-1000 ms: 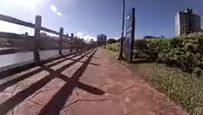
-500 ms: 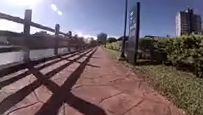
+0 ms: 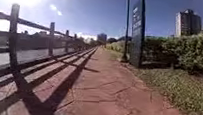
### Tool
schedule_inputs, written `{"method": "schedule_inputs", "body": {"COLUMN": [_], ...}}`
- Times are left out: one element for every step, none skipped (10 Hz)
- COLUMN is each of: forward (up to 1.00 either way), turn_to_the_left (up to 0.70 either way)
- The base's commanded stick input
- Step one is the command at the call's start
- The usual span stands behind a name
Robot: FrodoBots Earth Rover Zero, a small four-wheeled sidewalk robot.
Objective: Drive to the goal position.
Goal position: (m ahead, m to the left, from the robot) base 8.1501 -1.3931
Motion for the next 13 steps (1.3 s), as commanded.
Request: {"method": "schedule_inputs", "body": {"forward": [0.85,0.85,0.85,0.85,0.85,0.85,0.85,0.85,0.85,0.85,0.85,0.85,0.85], "turn_to_the_left": [0.00,0.00,0.00,0.00,0.00,0.00,0.00,0.00,0.00,0.00,0.00,0.00,0.00]}}
